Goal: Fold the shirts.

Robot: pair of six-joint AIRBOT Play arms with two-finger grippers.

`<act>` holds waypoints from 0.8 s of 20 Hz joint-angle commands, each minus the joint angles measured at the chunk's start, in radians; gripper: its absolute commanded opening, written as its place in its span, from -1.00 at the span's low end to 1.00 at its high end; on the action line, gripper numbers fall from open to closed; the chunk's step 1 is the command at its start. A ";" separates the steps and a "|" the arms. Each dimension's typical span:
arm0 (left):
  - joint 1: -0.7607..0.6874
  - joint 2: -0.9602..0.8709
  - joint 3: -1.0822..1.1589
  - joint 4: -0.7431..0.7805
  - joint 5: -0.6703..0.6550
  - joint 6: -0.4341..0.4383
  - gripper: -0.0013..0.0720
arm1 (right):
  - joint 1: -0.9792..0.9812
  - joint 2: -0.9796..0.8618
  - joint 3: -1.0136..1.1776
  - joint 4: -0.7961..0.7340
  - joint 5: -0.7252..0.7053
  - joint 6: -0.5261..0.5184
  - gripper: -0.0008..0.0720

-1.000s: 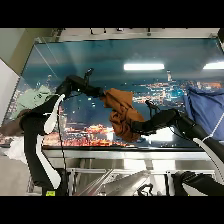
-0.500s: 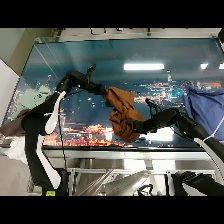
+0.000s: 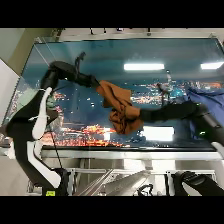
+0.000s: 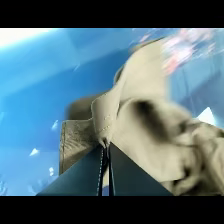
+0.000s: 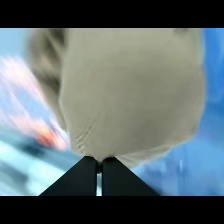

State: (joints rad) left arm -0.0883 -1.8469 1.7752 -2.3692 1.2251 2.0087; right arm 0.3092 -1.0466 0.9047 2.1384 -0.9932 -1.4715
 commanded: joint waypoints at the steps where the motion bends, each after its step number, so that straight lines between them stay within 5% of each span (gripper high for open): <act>1: 0.023 0.214 0.002 -0.014 -0.048 -0.005 -0.93 | -0.139 0.085 0.236 0.060 -0.020 -0.119 -0.92; 3: 0.033 0.367 0.002 -0.011 -0.052 -0.018 -0.93 | -0.190 0.097 0.426 0.189 -0.027 -0.238 -0.92; 9: 0.130 0.821 0.002 -0.004 -0.158 -0.066 -0.93 | -0.197 0.095 0.968 0.185 -0.027 -0.326 -0.92; 16: 0.368 1.165 0.001 0.092 -0.198 -0.065 -0.93 | -0.196 0.162 1.100 0.158 -0.064 -0.402 -0.92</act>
State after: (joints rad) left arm 0.1875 -0.7853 1.7775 -2.3291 1.0294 1.9472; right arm 0.1139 -0.9035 1.9656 2.3188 -1.0344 -1.8362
